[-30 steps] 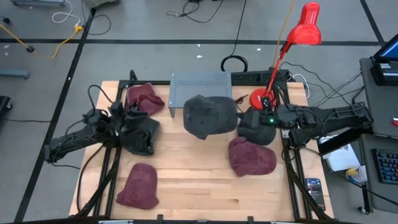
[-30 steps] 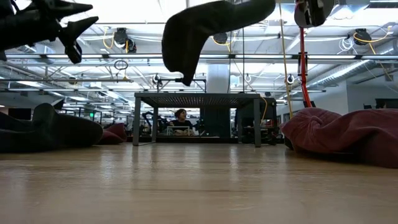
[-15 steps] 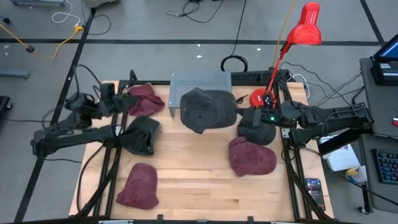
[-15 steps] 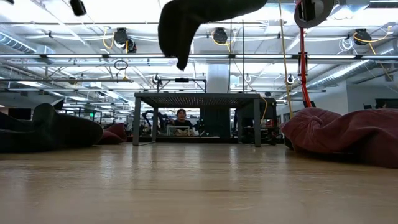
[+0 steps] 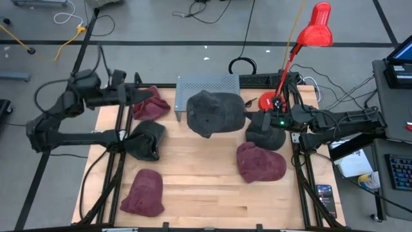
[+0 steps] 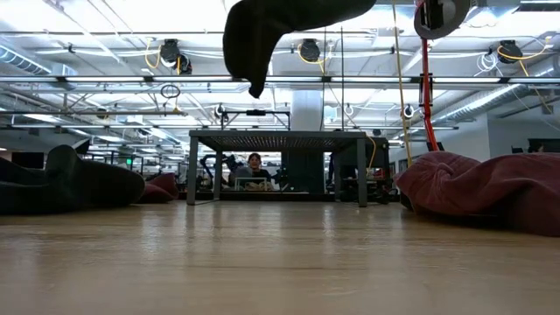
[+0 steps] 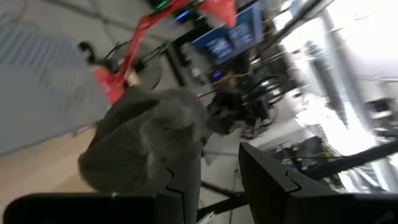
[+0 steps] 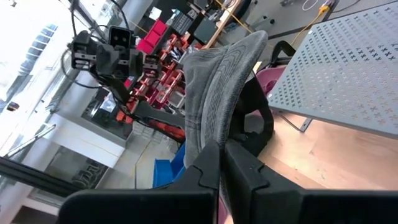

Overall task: Pick & Place hat
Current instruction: Put the bottom right black cap on the shelf

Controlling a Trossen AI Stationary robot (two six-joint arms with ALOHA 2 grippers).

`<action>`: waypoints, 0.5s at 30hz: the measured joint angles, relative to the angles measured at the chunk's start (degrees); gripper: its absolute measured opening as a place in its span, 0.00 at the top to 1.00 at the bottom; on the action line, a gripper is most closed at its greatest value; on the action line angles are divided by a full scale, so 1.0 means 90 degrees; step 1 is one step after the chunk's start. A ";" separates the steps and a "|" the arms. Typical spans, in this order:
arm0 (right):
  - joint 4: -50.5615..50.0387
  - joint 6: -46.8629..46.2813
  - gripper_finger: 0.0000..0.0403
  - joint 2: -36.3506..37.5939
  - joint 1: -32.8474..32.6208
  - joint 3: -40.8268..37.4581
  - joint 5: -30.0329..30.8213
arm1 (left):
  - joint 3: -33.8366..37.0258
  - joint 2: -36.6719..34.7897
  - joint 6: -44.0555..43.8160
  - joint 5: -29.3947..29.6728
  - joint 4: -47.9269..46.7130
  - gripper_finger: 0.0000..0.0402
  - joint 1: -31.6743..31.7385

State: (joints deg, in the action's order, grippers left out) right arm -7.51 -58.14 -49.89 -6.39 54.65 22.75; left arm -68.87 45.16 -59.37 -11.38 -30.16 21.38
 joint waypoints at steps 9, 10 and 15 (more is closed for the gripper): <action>-0.0004 -0.0265 1.00 0.0129 0.0007 0.0000 0.0120 | -0.1553 0.1431 -0.0258 0.0280 -0.1478 0.72 -0.0457; -0.0005 -0.0299 1.00 0.0166 0.0007 0.0000 0.0120 | -0.1679 0.1588 -0.0261 0.0306 -0.1591 0.72 -0.0517; -0.0025 -0.0390 1.00 0.0416 0.0007 0.0000 0.0135 | -0.2180 0.2269 -0.0343 0.0336 -0.1882 0.72 -0.0754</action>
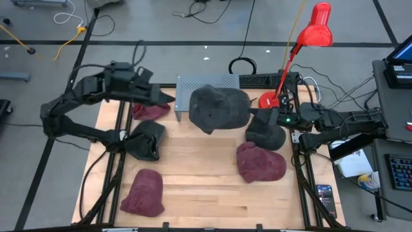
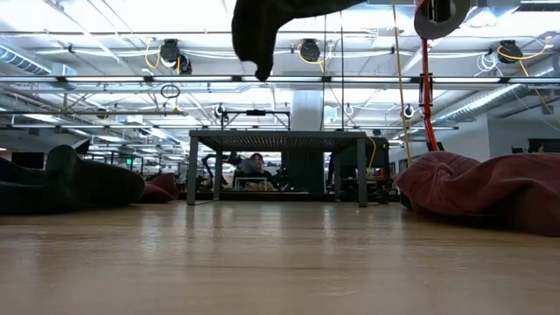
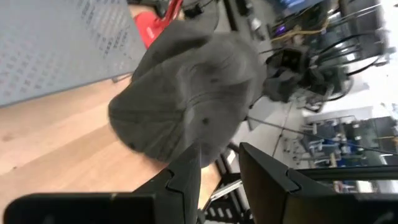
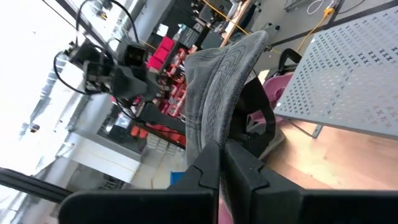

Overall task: Pick & Place hat
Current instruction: Put the bottom right black cap on the shelf

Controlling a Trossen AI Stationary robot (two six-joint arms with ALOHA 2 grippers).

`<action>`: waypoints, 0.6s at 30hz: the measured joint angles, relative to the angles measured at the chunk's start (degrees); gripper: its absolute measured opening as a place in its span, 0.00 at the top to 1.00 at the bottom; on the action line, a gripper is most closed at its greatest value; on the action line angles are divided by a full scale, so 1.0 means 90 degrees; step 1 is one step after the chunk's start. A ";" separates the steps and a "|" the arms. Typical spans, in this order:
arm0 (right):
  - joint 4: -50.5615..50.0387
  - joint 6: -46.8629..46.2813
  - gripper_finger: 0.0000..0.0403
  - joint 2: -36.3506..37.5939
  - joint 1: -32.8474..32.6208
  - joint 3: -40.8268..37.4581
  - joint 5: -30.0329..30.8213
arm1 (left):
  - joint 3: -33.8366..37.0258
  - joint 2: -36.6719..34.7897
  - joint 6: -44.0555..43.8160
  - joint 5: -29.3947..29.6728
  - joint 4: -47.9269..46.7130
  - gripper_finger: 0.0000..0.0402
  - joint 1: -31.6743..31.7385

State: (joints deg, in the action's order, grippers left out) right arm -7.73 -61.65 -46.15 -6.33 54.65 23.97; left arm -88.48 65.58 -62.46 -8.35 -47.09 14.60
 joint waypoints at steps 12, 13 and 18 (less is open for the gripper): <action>-0.0484 -0.0147 1.00 0.0419 0.0000 0.0000 0.0000 | -0.0450 0.1141 -0.0119 0.0450 0.0067 0.72 -0.0515; -0.0514 -0.0145 1.00 0.0431 0.0000 0.0000 0.0000 | -0.0450 0.1220 -0.0121 0.0456 0.0070 0.72 -0.0550; -0.0572 -0.0145 1.00 0.0463 0.0000 0.0000 0.0000 | -0.0450 0.1619 0.0013 0.0381 0.0365 0.72 -0.0644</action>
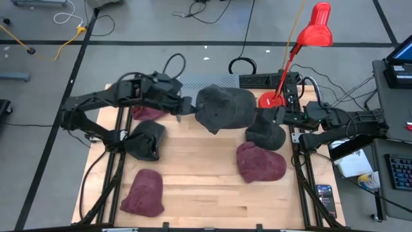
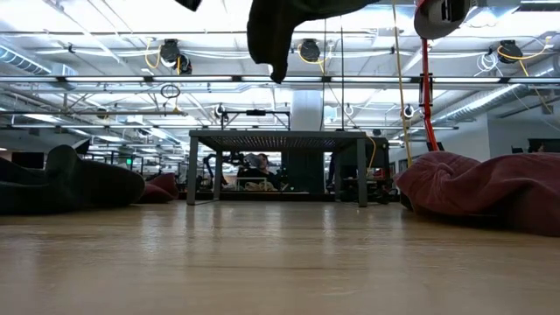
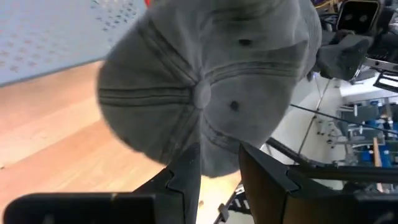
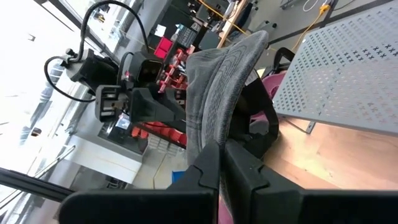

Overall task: Pick & Place hat
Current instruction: Put the bottom right black cap on the shelf

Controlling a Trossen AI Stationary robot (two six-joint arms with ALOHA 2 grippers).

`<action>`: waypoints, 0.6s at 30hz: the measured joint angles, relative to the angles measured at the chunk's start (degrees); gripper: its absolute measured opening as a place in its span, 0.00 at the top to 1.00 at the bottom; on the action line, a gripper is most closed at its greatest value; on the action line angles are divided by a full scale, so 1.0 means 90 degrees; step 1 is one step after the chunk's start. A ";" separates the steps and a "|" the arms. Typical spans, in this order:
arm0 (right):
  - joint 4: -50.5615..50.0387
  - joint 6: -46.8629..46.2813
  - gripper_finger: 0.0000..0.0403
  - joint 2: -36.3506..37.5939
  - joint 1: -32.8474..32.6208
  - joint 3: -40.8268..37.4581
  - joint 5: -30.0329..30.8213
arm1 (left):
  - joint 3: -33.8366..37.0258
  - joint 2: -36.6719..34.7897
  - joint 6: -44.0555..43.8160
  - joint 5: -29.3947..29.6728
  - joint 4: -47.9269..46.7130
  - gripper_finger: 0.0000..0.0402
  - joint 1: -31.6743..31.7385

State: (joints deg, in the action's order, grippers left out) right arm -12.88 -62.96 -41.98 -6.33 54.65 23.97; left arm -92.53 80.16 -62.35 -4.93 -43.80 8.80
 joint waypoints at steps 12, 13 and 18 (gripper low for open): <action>-0.0103 0.0151 1.00 0.0103 0.0000 0.0000 -0.0023 | 0.0000 0.0172 -0.0160 -0.0546 0.0337 0.72 0.0262; -0.0103 0.0183 1.00 0.0116 0.0000 0.0000 -0.0022 | 0.0000 0.0165 -0.0085 -0.0517 0.0317 0.72 0.0276; -0.0206 0.0238 1.00 0.0198 0.0000 0.0000 -0.0022 | 0.0000 0.0165 0.0222 -0.0465 0.0309 0.71 0.0297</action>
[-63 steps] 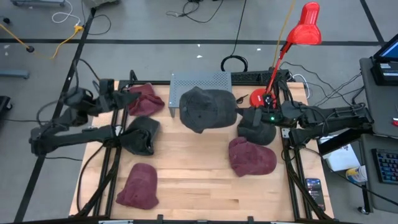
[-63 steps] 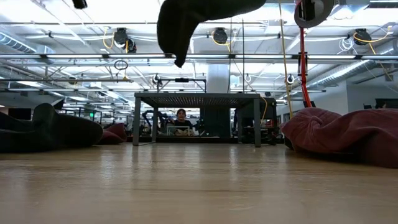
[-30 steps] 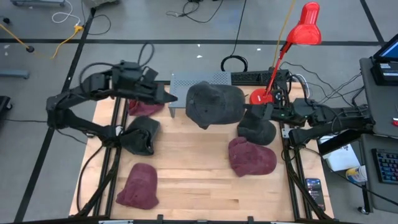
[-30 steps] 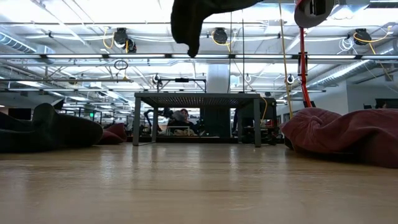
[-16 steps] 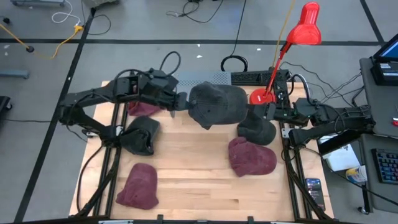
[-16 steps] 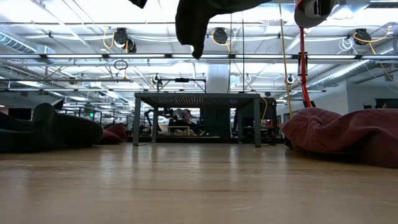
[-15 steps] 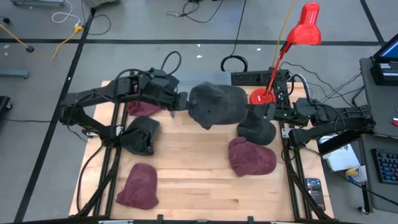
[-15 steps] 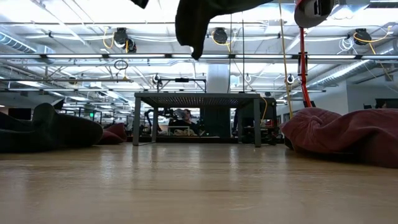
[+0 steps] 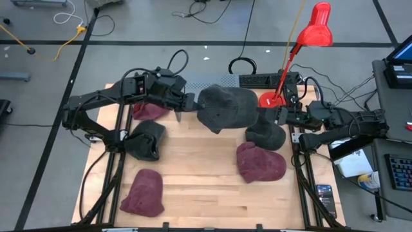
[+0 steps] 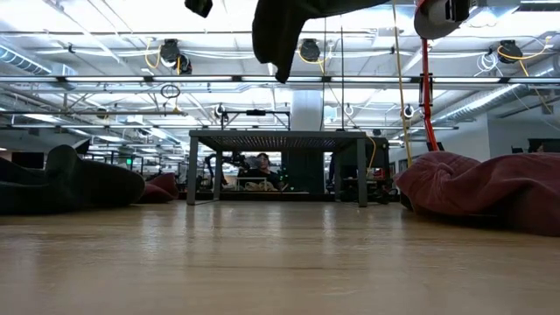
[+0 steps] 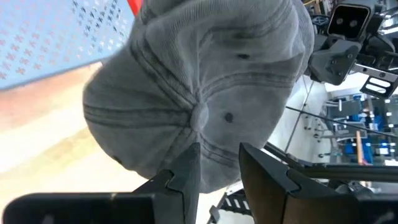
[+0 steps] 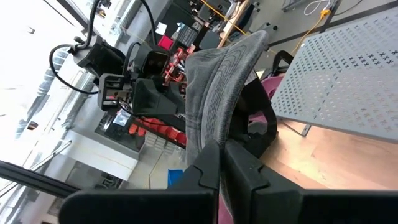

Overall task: Pick & Place hat
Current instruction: Put the bottom right black cap on the shelf

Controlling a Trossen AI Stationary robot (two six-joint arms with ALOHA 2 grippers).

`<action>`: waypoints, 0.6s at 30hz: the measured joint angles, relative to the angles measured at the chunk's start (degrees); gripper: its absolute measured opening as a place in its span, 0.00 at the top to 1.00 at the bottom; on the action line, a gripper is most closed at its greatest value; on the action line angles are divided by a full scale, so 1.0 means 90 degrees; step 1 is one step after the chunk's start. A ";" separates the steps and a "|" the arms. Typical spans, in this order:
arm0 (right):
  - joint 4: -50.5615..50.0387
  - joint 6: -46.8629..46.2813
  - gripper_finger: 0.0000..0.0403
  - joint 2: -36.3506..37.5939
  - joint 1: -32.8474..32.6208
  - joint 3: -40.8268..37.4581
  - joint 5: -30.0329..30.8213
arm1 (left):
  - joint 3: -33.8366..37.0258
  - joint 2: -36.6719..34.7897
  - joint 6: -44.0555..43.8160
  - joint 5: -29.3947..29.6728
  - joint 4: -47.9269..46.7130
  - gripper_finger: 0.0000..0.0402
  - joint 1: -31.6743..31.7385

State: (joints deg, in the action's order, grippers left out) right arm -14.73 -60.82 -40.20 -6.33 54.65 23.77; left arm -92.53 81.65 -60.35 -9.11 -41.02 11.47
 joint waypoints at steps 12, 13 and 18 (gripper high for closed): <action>-0.0224 -0.0086 1.00 0.0116 0.0000 0.0000 0.0059 | 0.0000 0.0000 0.0151 0.0045 -0.0068 0.40 0.0111; -0.0227 -0.0121 1.00 0.0113 0.0000 0.0000 0.0059 | 0.0000 0.0000 0.0154 0.0105 -0.0037 0.38 0.0104; -0.0218 -0.0216 1.00 0.0111 0.0000 0.0000 0.0182 | 0.0000 0.0035 0.0200 0.0354 0.0239 0.31 0.0116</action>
State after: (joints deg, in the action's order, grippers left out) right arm -16.69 -62.76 -39.20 -6.33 54.65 25.40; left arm -92.53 81.96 -58.55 -5.93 -38.87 12.51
